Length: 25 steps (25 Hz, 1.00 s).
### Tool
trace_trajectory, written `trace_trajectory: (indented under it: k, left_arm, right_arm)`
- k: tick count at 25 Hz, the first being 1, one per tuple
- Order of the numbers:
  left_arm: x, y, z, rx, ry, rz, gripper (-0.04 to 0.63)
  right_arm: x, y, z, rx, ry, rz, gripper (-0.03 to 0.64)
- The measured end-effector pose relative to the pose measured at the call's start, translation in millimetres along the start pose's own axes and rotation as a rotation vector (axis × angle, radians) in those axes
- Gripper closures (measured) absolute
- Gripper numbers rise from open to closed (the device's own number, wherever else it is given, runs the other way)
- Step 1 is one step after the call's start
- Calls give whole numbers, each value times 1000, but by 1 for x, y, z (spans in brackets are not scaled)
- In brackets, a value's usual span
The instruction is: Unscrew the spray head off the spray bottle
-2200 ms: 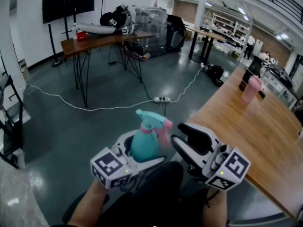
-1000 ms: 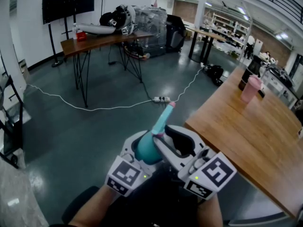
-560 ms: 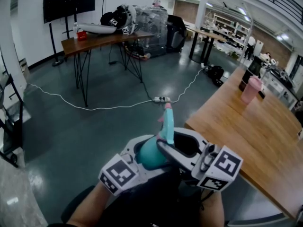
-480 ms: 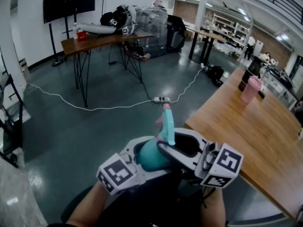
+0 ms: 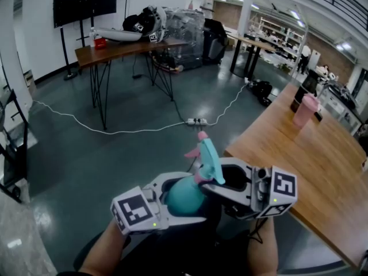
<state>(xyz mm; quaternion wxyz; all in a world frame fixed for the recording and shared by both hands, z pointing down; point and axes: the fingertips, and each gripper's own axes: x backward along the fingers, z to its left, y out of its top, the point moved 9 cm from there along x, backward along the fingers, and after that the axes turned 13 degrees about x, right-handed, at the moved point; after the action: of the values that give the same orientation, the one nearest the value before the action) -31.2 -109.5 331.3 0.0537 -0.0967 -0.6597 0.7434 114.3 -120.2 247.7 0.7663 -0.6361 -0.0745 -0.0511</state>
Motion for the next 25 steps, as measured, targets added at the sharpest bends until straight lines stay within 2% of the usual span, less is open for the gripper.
trace_trajectory:
  k: [9, 18, 25]
  left_arm:
    - [-1, -5, 9, 49, 121, 40, 143]
    - [-4, -10, 20, 44, 271, 100, 143]
    - [-6, -19, 33, 56, 370, 137, 143]
  right_arm:
    - [2, 6, -3, 56, -101, 18, 476]
    - [-1, 19, -6, 130, -225, 53, 476]
    - [2, 44, -18, 177, -341, 10, 476]
